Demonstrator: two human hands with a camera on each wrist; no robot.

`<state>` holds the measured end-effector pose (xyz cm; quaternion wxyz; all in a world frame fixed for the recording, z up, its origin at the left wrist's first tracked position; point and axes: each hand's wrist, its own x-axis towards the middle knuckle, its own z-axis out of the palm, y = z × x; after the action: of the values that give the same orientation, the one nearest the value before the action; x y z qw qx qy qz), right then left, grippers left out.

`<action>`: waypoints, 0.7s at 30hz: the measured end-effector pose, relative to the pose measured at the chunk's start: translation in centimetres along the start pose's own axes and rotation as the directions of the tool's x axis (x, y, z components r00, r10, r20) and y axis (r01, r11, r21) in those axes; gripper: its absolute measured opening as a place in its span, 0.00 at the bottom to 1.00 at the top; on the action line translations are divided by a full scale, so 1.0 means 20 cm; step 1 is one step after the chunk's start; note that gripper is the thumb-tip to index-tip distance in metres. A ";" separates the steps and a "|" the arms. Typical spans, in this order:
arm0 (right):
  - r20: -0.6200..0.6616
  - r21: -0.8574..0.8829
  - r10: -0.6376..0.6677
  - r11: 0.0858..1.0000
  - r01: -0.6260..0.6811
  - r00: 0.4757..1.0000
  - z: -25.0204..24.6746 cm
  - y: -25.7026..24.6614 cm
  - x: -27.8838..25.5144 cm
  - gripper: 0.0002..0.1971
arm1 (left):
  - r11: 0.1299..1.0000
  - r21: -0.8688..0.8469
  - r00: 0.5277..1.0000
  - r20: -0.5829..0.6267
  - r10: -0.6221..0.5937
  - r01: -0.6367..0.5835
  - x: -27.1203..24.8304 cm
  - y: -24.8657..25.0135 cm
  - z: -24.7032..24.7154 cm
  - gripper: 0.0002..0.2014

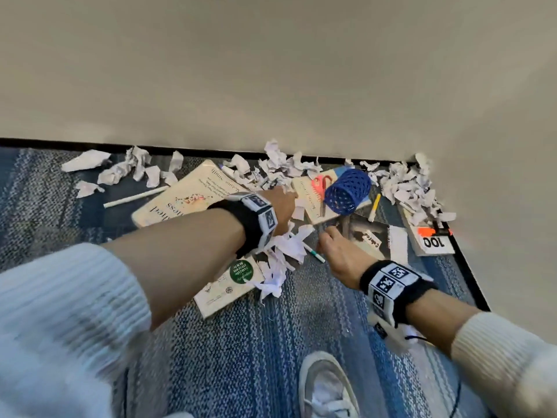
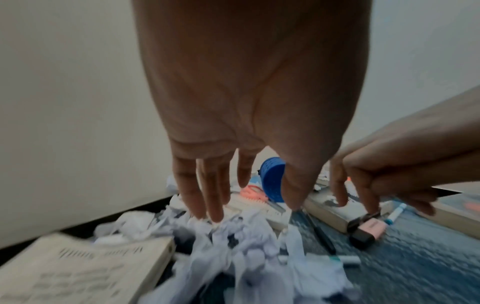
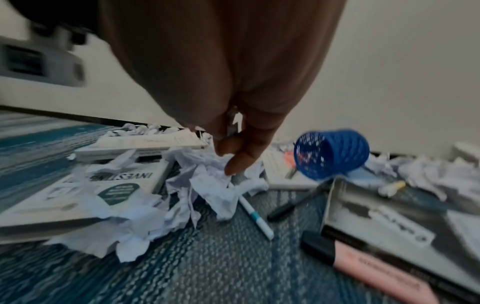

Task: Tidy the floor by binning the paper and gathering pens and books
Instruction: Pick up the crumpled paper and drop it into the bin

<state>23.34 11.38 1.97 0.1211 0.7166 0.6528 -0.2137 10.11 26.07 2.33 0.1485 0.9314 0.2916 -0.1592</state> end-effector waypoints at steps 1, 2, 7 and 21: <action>-0.002 0.043 -0.033 0.999 0.033 0.999 0.04 0.02 0.03 0.13 | 1.000 0.025 1.000 0.008 -0.003 0.003 -0.02 -0.03 0.03 0.25; -0.012 0.056 -0.062 0.996 0.063 0.998 0.07 0.04 0.07 0.11 | 0.999 0.049 1.000 0.014 0.001 -0.002 -0.06 -0.04 0.05 0.26; -0.066 -0.066 -0.121 0.991 0.117 0.991 0.27 0.09 0.27 0.32 | 0.993 0.079 0.996 -0.003 -0.084 0.084 -0.17 0.01 0.38 0.52; -0.514 0.236 -0.154 0.920 0.311 0.844 0.32 0.23 0.46 0.10 | 0.969 -0.247 0.999 -0.018 -0.032 0.027 -0.14 0.17 0.58 0.15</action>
<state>27.46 16.09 -8.46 -0.1881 0.6714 0.7031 -0.1400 7.51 17.76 -6.53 0.2575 0.9030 0.3246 -0.1137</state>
